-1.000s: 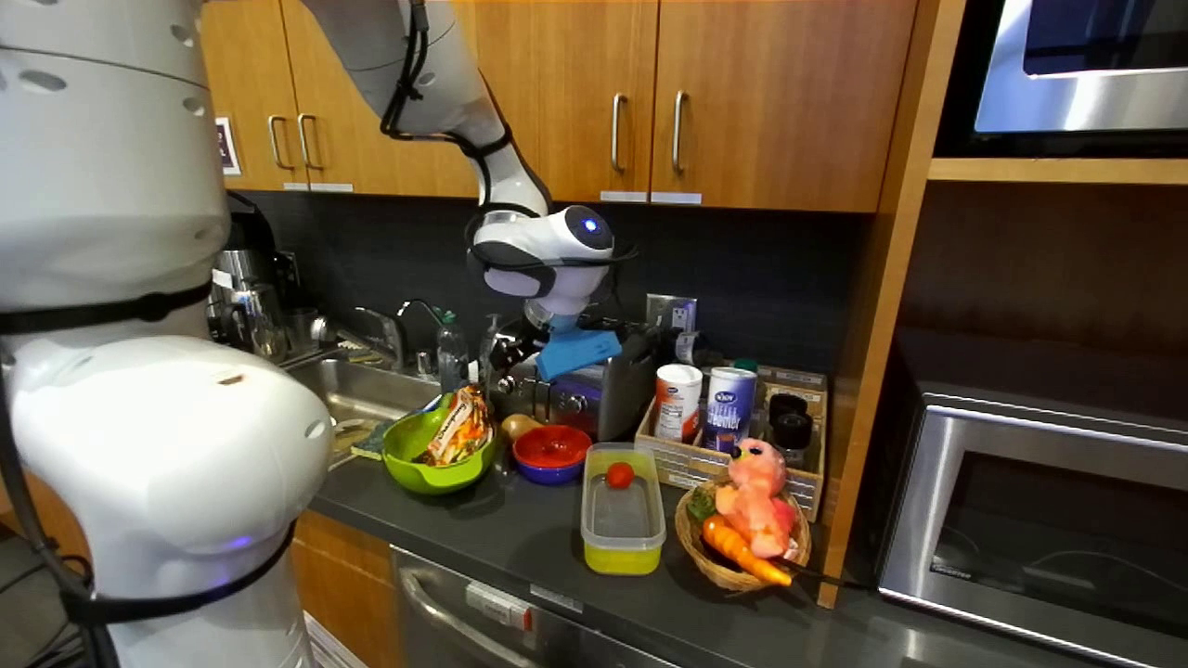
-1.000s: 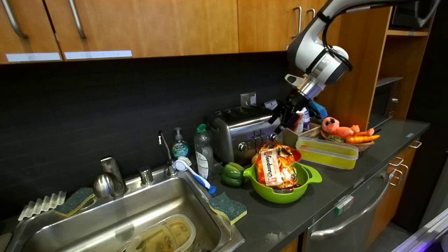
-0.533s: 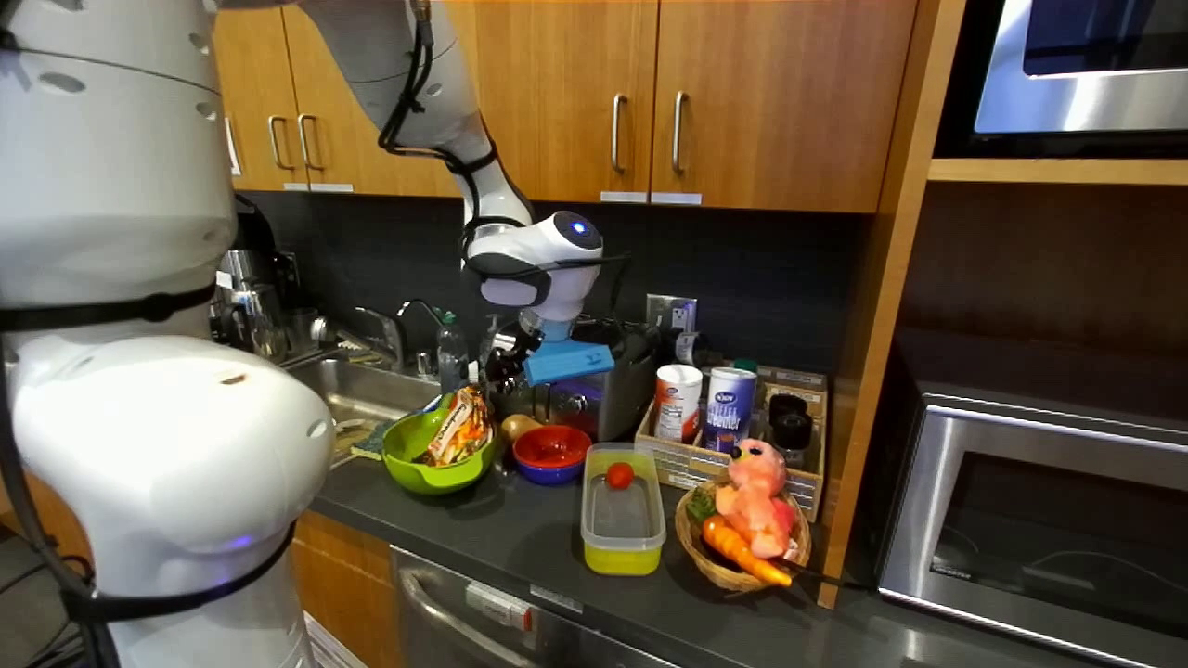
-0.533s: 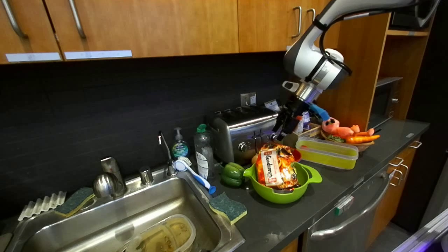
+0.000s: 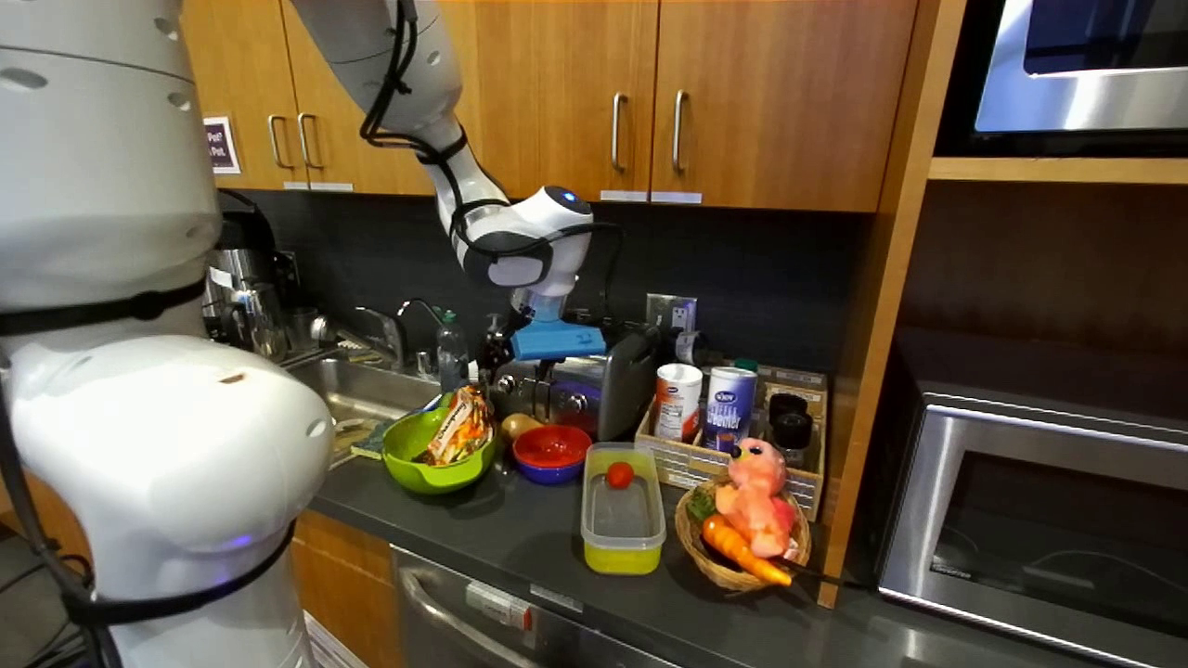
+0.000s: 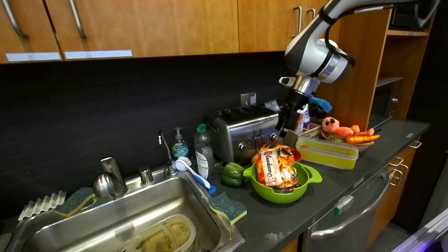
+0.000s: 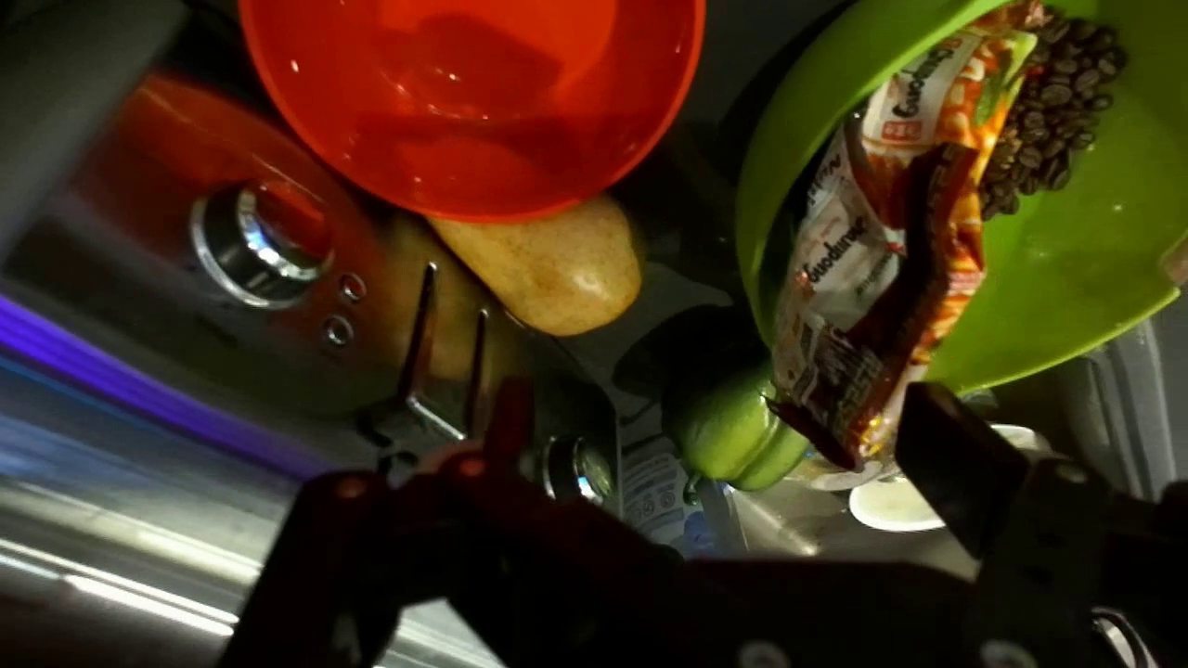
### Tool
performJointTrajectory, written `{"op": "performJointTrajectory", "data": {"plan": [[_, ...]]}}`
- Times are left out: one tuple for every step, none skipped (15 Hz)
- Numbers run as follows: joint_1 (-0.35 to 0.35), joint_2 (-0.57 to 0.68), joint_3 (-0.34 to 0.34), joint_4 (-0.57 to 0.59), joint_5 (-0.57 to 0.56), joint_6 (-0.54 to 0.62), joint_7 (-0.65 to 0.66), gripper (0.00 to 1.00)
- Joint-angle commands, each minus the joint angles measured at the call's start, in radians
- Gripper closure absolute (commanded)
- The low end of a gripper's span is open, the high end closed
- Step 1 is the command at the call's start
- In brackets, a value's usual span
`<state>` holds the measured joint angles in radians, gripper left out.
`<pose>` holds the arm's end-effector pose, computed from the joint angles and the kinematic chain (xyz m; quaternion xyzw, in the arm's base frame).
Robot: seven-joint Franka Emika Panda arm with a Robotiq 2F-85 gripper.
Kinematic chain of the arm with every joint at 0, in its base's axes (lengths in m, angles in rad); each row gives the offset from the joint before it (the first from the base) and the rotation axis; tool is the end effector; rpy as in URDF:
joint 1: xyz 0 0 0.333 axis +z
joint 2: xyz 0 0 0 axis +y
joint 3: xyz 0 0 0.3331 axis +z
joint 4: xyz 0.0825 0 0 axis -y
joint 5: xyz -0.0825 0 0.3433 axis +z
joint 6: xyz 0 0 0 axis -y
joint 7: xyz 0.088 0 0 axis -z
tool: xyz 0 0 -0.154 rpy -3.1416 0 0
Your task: Pick up the packet in the bowl then put it back inside
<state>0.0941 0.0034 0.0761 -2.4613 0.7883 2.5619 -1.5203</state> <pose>0.4599 0.0868 0.3071 -0.8444 -0.4838 -0.1761 0.1483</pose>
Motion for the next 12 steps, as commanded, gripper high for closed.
{"op": "performJointTrajectory", "data": {"plan": [[-0.002, -0.050, 0.003, -0.014, -0.028, -0.091, 0.064, 0.00], [-0.001, -0.047, 0.002, -0.012, -0.025, -0.117, 0.065, 0.00], [-0.001, -0.042, 0.001, -0.008, -0.019, -0.137, 0.068, 0.00], [-0.003, -0.034, -0.001, -0.007, -0.023, -0.151, 0.079, 0.00], [-0.004, -0.030, -0.002, -0.005, -0.025, -0.166, 0.088, 0.00], [-0.006, -0.025, -0.003, -0.004, -0.026, -0.178, 0.095, 0.00], [-0.006, -0.023, -0.003, -0.004, -0.028, -0.185, 0.102, 0.00], [-0.007, -0.019, -0.004, -0.003, -0.030, -0.191, 0.108, 0.00], [-0.008, -0.016, -0.004, -0.002, -0.031, -0.199, 0.110, 0.00], [-0.011, -0.005, -0.006, 0.006, -0.027, -0.210, 0.104, 0.00], [-0.013, 0.002, -0.007, 0.011, -0.025, -0.217, 0.103, 0.00], [-0.015, 0.013, -0.008, 0.017, -0.020, -0.227, 0.098, 0.00]]}}
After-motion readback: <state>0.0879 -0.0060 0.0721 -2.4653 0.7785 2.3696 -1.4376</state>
